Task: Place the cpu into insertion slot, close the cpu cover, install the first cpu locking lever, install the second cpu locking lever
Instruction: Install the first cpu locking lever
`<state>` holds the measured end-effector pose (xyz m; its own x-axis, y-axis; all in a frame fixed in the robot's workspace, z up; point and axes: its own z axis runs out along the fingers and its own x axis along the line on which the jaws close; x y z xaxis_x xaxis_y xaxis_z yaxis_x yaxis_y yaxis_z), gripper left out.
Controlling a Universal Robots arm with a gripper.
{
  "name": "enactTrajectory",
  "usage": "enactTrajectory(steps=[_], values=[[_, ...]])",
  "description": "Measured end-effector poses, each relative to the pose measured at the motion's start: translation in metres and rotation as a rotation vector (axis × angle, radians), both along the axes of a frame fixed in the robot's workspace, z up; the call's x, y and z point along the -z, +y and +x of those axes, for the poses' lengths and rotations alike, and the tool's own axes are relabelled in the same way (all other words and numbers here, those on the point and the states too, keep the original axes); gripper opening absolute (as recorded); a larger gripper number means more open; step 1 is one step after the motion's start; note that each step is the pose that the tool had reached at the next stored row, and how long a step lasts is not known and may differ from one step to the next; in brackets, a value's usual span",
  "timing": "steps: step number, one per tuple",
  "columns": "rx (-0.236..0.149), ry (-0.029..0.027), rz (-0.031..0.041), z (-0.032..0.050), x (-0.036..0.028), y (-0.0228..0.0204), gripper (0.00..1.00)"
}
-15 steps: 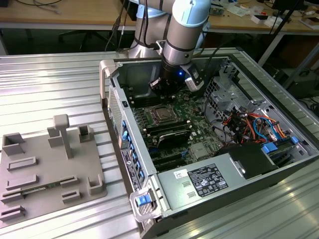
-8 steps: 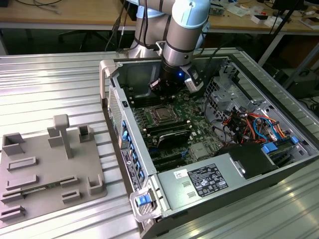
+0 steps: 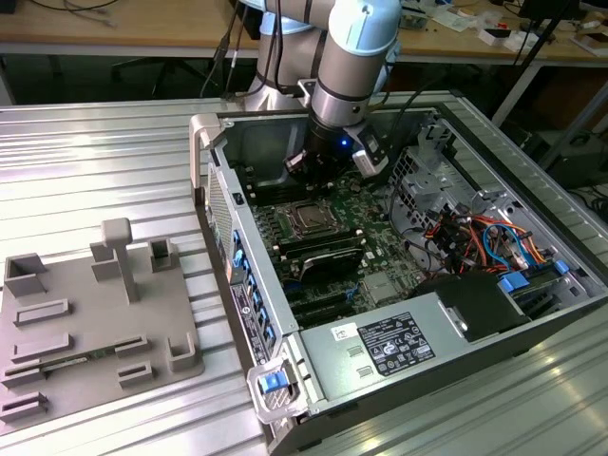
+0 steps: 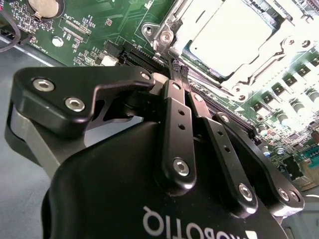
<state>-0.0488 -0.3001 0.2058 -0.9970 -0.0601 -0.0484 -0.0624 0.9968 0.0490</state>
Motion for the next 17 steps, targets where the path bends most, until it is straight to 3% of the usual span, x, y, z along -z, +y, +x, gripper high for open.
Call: enactTrajectory(steps=[3,17], values=[[0.0,0.0015,-0.0001,0.0002,0.0004,0.0,0.11],[0.0,0.0188,-0.0002,0.0012,0.0008,-0.0038,0.11]])
